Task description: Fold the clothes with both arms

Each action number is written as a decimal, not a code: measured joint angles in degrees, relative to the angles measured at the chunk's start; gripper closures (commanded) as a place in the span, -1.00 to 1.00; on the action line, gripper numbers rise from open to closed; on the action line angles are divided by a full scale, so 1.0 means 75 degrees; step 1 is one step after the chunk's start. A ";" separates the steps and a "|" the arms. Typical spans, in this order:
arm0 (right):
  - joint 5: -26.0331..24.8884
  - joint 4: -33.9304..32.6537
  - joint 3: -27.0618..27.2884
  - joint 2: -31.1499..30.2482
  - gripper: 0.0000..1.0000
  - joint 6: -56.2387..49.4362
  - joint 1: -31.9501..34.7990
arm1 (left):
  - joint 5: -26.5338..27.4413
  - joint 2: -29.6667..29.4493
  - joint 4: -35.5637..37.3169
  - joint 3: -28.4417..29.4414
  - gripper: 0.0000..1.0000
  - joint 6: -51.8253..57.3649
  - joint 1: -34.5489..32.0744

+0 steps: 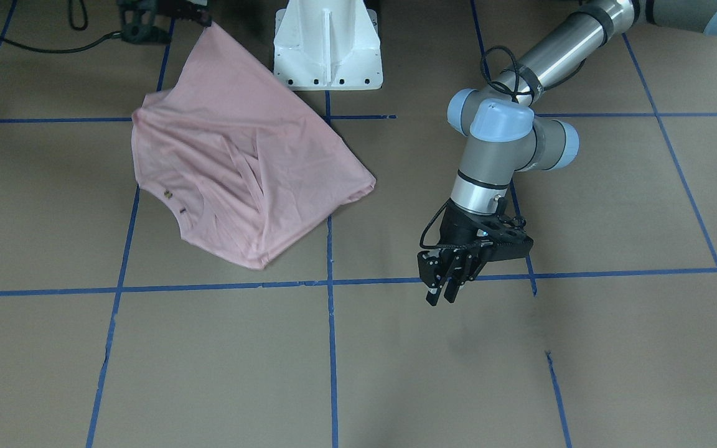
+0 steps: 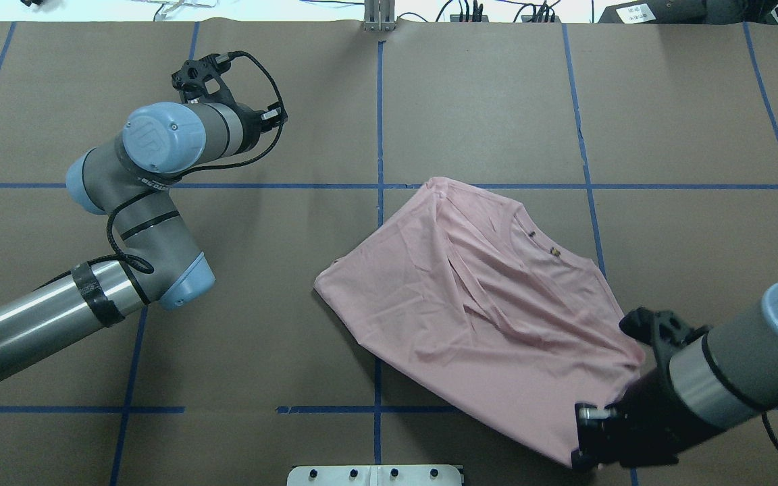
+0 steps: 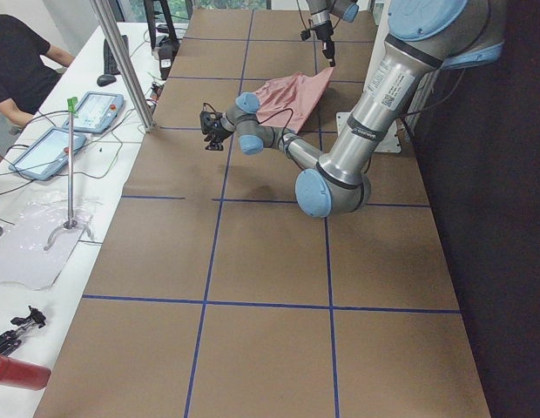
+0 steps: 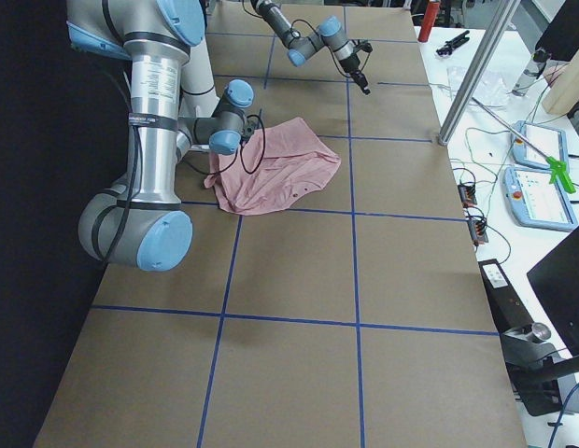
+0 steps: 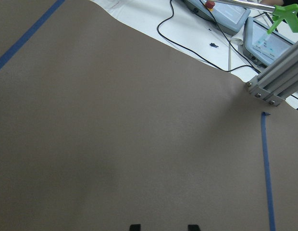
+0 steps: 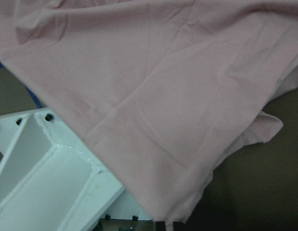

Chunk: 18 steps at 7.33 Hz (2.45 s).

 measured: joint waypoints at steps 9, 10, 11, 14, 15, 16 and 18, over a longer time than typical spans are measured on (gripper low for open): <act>-0.1477 0.0036 -0.2888 0.2364 -1.00 -0.0411 0.3650 | -0.0664 0.0748 0.2941 -0.2582 -0.10 -0.2920 0.2782; -0.1512 0.0041 -0.2990 0.2444 -1.00 -0.0431 0.3665 | -0.0543 0.0563 0.2972 -0.2373 -0.04 -0.2897 0.2801; -0.1522 0.0043 -0.3029 0.2485 -1.00 -0.0438 0.3667 | -0.0404 0.0464 0.2982 -0.2239 0.14 -0.2856 0.2801; -0.1528 0.0042 -0.3066 0.2514 -1.00 -0.0442 0.3670 | -0.0288 0.0442 0.3084 -0.2116 1.00 -0.2830 0.2802; -0.1531 0.0042 -0.3082 0.2516 -1.00 -0.0442 0.3669 | -0.0252 0.0460 0.3233 -0.2119 1.00 -0.2811 0.2783; -0.1527 0.0045 -0.3089 0.2558 -1.00 -0.0442 0.3660 | -0.0209 0.0462 0.3329 -0.2130 1.00 -0.2699 0.2725; -0.1496 0.0032 -0.3110 0.2684 -1.00 -0.0442 0.3611 | -0.0189 0.0420 0.3366 -0.2139 1.00 -0.2012 0.2269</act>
